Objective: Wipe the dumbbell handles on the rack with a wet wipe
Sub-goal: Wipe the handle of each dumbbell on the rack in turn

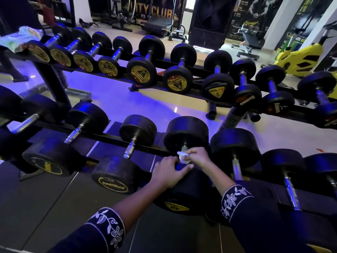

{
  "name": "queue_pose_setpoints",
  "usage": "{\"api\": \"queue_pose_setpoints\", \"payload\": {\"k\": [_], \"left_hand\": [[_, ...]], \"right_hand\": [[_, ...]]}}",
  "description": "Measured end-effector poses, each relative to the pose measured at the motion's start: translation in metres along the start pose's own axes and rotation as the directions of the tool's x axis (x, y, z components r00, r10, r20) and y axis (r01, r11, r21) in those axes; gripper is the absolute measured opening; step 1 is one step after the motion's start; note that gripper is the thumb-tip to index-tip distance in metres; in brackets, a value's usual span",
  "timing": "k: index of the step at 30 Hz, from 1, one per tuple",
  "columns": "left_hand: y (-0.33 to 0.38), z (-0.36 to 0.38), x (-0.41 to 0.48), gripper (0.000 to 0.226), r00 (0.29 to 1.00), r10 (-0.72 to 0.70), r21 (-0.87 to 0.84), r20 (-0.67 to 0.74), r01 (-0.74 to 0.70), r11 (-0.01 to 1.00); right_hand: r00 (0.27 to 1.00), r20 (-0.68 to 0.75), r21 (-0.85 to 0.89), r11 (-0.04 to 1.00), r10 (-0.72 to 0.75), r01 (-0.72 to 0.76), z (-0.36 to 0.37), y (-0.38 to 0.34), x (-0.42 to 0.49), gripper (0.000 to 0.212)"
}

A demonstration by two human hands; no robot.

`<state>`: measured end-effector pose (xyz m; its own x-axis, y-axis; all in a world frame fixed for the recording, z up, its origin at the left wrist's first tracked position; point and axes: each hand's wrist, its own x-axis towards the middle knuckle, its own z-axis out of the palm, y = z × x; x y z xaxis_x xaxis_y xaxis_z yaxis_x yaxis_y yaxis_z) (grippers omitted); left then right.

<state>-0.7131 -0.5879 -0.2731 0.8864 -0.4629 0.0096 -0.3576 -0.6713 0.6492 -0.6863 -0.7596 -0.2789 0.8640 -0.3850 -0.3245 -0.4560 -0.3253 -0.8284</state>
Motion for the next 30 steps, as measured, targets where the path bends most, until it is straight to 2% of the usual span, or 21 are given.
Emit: {"api": "queue_pose_setpoints", "payload": {"k": [2,3,4,5,8,9,11,13,15,17,19,21,23,27,30], "left_hand": [[-0.003,-0.003,0.0,0.053,1.0,-0.005,-0.008,-0.001,0.005,1.0],[-0.005,-0.005,-0.001,0.054,1.0,-0.008,-0.008,0.001,0.008,1.0],[-0.007,-0.006,-0.001,0.056,1.0,-0.011,-0.013,0.005,0.011,1.0],[-0.009,-0.007,-0.002,0.056,1.0,-0.013,-0.023,0.01,0.013,1.0],[-0.012,-0.01,0.0,0.054,1.0,-0.01,-0.034,0.022,0.01,0.999],[-0.013,-0.01,0.001,0.054,1.0,-0.008,-0.031,0.024,0.008,0.999],[-0.014,-0.011,0.002,0.058,1.0,0.001,-0.018,0.029,-0.001,1.0],[-0.014,-0.011,0.001,0.053,0.999,0.013,-0.005,0.045,-0.013,1.0],[-0.013,-0.012,0.0,0.05,0.998,0.022,-0.001,0.055,-0.022,1.0],[-0.011,-0.013,0.0,0.052,0.999,0.014,-0.005,0.049,-0.014,1.0],[-0.011,-0.013,-0.001,0.056,0.999,0.014,-0.009,0.036,-0.014,1.0],[-0.01,-0.014,-0.003,0.055,0.999,0.015,-0.008,0.044,-0.015,1.0],[-0.007,-0.013,-0.003,0.053,0.998,-0.006,0.009,0.058,0.006,1.0],[0.021,-0.006,-0.001,0.053,0.995,-0.099,0.22,0.025,0.091,0.971],[0.061,0.012,-0.005,0.046,0.999,-0.051,0.348,0.014,0.042,0.936]], "right_hand": [[0.997,0.039,-0.354,0.932,-0.066,0.075,0.007,-0.004,-0.003,0.013],[0.995,0.081,-0.423,0.901,-0.065,0.094,0.009,-0.005,-0.004,0.015],[0.993,0.094,-0.411,0.906,-0.071,0.104,0.01,-0.008,-0.004,0.015],[0.994,0.049,-0.371,0.923,-0.096,0.107,0.011,-0.01,-0.004,0.013],[0.962,-0.21,-0.22,0.967,-0.177,0.13,0.009,-0.012,0.002,0.01],[0.962,-0.219,-0.208,0.971,-0.165,0.119,0.009,-0.012,0.002,0.011],[0.99,-0.076,-0.247,0.964,-0.117,0.095,0.008,-0.013,0.0,0.012],[0.992,0.111,-0.36,0.927,-0.067,0.103,0.007,-0.014,-0.005,0.007],[0.985,0.162,-0.386,0.916,-0.051,0.111,0.005,-0.011,-0.01,0.007],[0.993,0.106,-0.284,0.955,-0.056,0.084,0.004,-0.008,-0.016,0.005],[0.999,0.019,-0.086,0.995,-0.048,0.05,0.001,-0.009,-0.023,0.011],[0.998,-0.048,0.152,0.988,-0.028,0.035,-0.003,-0.01,-0.03,0.02],[0.994,-0.1,0.276,0.959,-0.031,0.058,-0.014,-0.008,-0.037,0.022],[0.981,-0.159,0.264,0.953,-0.111,0.151,-0.053,0.004,-0.045,0.026],[0.954,-0.241,0.083,0.976,-0.177,0.202,-0.093,0.024,-0.046,0.025]]}}
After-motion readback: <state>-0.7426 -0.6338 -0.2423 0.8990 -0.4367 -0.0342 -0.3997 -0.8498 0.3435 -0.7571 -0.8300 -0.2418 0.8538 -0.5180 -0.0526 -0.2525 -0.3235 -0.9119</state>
